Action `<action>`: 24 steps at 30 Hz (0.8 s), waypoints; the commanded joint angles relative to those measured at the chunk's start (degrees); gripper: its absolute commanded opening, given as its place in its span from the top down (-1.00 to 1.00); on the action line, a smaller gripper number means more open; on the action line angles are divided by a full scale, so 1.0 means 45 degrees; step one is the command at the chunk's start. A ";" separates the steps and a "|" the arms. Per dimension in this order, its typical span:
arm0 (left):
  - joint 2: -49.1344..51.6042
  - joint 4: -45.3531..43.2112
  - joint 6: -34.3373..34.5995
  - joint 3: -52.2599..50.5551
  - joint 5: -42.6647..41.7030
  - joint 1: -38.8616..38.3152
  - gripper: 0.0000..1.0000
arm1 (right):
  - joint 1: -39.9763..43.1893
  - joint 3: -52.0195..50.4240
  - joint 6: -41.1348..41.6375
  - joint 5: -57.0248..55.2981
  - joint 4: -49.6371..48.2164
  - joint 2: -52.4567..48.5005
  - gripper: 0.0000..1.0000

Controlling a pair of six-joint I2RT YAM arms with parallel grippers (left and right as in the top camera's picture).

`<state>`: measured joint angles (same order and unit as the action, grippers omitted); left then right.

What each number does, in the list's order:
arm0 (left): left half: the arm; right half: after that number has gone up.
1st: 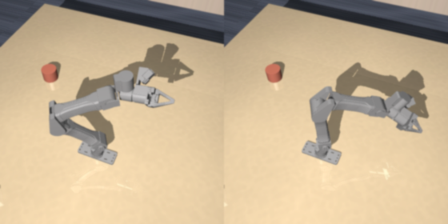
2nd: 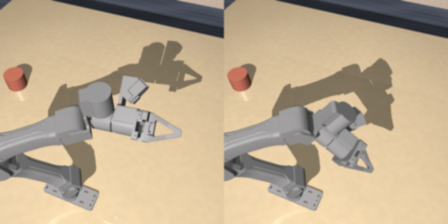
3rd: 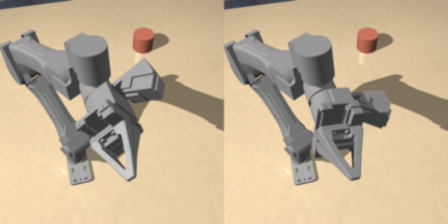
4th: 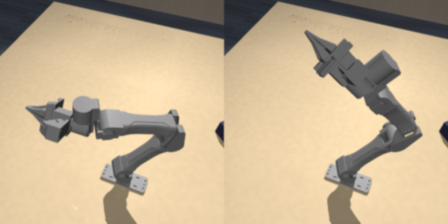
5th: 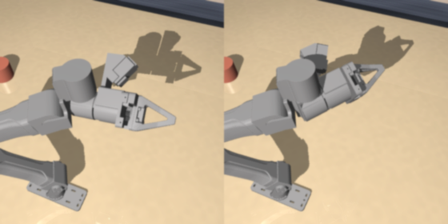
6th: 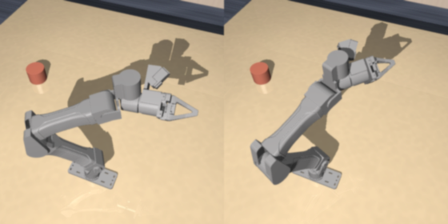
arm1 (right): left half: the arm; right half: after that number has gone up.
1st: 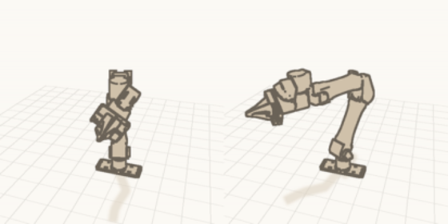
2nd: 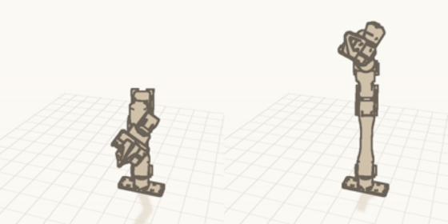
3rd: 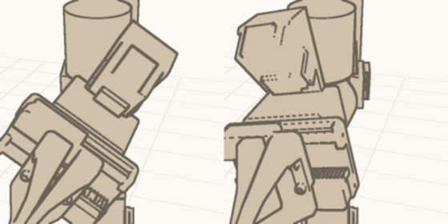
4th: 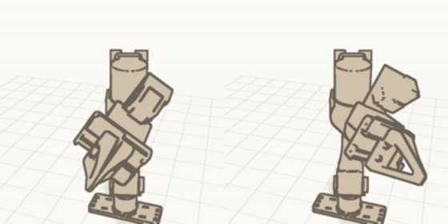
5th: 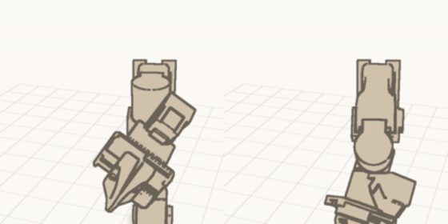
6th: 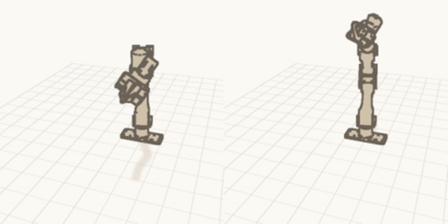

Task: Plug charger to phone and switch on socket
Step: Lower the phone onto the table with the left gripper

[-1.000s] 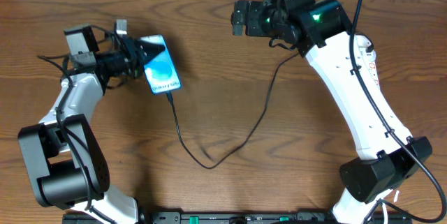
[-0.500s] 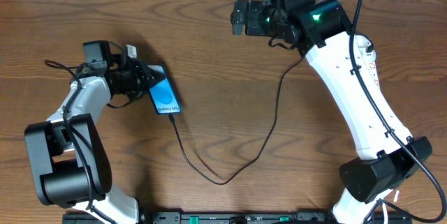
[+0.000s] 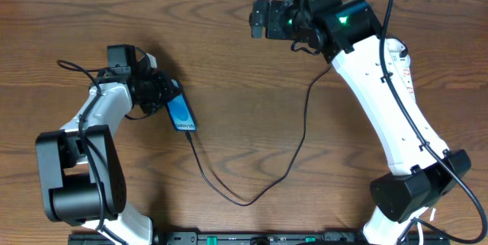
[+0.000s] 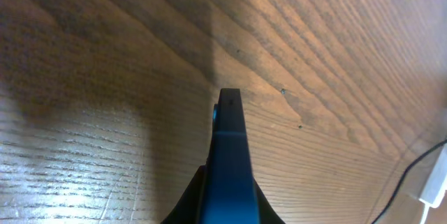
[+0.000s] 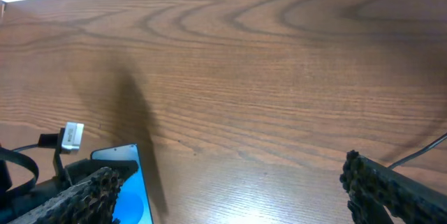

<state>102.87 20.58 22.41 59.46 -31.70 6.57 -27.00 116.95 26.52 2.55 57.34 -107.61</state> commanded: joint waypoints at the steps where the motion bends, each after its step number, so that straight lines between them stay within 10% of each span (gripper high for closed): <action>1: -0.0024 0.0087 -0.0219 -0.0058 0.0301 -0.0126 0.85 | -0.0262 0.0107 0.0053 -0.0107 -0.0039 0.0175 -0.99; 24: -0.0024 -0.0160 -0.0223 -0.1059 0.1224 -0.0121 0.85 | -0.0583 0.0107 0.0044 -0.0112 -0.0102 0.0175 -0.98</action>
<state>102.87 19.97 22.39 54.76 -27.33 6.15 -29.23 116.95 26.52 2.55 56.93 -107.61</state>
